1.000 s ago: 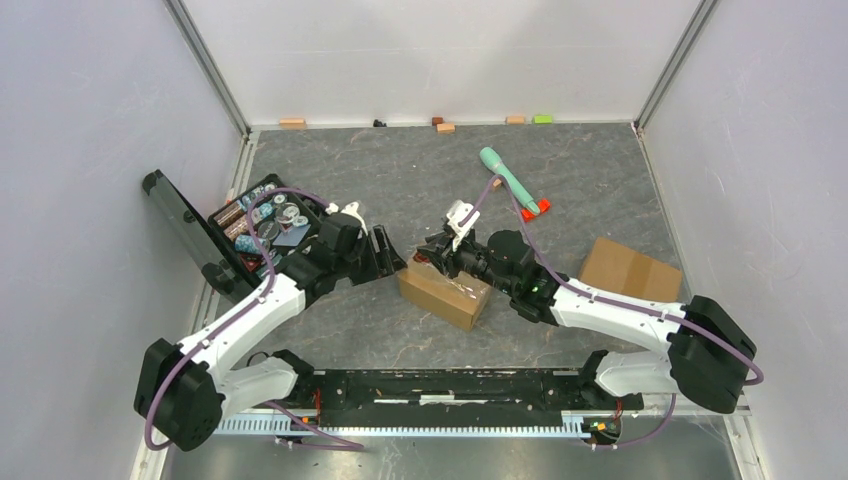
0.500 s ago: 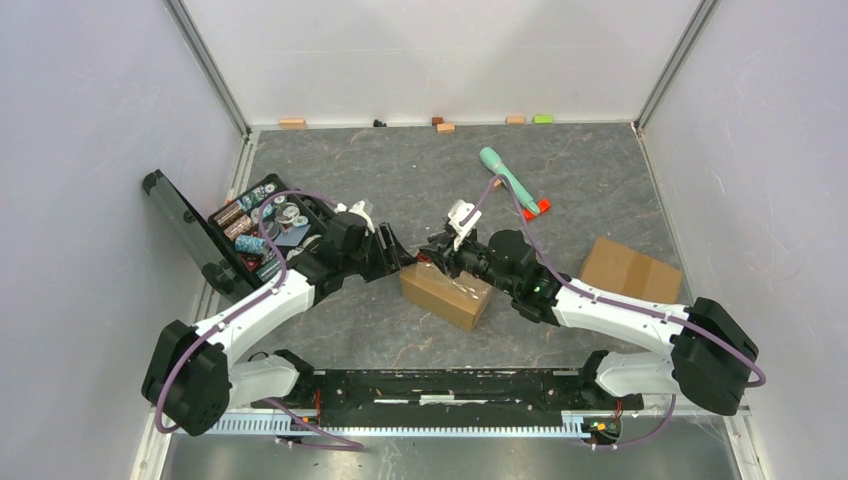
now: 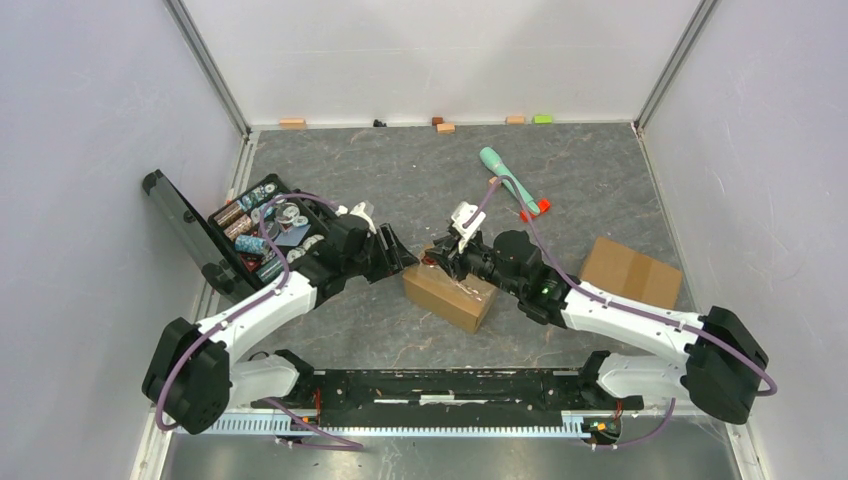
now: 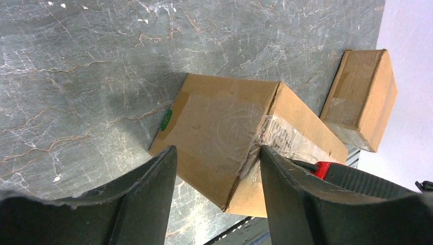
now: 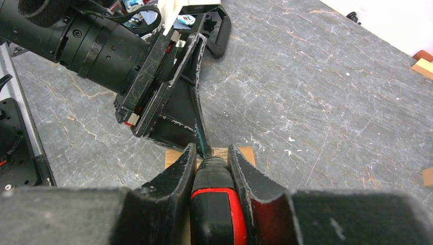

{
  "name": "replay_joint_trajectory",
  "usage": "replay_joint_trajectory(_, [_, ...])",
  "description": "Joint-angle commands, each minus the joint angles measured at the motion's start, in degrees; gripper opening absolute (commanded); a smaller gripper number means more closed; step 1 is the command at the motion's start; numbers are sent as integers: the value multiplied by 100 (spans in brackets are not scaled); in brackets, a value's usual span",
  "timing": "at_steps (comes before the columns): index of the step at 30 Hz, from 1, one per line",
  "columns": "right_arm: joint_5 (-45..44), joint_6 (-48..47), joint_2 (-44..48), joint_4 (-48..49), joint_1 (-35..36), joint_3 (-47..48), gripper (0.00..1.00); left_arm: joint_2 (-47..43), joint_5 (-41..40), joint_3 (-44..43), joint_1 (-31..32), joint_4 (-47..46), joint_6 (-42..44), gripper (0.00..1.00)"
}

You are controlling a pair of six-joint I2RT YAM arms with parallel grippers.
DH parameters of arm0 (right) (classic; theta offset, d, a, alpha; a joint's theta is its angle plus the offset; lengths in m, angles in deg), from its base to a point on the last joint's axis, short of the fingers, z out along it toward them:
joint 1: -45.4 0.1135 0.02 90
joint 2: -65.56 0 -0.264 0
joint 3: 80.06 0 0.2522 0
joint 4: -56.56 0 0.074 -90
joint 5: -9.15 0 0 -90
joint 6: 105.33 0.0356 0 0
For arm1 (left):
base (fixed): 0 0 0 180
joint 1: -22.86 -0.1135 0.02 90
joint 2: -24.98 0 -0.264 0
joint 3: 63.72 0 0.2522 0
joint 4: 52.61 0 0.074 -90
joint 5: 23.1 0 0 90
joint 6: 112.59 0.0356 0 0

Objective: Unpack the express box
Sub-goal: Cut the express box at the center of the board.

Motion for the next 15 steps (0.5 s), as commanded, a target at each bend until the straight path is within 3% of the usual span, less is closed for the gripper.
replay_joint_trajectory(1, [81, -101, 224, -975, -28, 48, 0, 270, -1074, 327, -103, 631, 20, 66])
replay_joint_trajectory(15, [-51, -168, 638, -1561, -25, -84, 0, 380, -1278, 324, -103, 639, 43, 66])
